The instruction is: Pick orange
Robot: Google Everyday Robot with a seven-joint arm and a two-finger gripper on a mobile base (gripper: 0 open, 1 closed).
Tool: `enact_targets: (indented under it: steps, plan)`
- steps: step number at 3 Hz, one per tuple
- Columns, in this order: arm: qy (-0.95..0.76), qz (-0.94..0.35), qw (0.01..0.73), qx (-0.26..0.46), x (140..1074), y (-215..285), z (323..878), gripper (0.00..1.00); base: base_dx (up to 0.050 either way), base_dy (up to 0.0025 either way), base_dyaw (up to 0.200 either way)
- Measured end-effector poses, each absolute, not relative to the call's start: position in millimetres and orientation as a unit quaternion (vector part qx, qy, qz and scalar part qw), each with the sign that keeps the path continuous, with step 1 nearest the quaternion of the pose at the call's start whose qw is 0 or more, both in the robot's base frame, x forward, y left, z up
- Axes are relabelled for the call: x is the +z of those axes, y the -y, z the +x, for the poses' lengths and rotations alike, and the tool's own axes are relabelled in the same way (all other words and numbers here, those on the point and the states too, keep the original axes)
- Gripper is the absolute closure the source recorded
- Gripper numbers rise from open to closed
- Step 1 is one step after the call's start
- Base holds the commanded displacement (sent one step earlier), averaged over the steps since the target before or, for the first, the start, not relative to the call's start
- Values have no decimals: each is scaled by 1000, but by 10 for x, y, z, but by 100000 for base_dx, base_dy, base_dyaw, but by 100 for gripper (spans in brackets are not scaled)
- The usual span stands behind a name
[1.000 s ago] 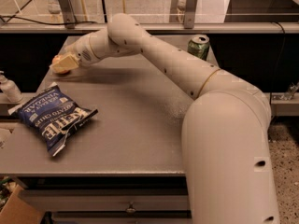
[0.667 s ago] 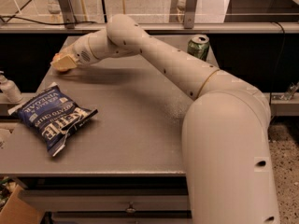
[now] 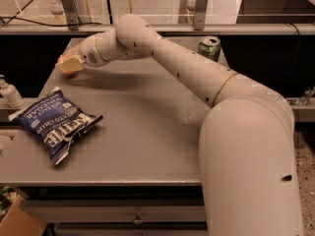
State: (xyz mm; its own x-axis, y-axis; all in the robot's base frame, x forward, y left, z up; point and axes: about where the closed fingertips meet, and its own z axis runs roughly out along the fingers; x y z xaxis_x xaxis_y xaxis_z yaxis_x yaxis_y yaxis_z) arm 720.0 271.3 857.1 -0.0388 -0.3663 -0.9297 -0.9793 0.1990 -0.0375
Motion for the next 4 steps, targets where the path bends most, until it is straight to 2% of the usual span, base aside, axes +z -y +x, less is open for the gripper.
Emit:
enact_targets:
  steps: [4]
  plan:
    - [-675,-504,472,261,8913,-1651,7148,100,0,0,0]
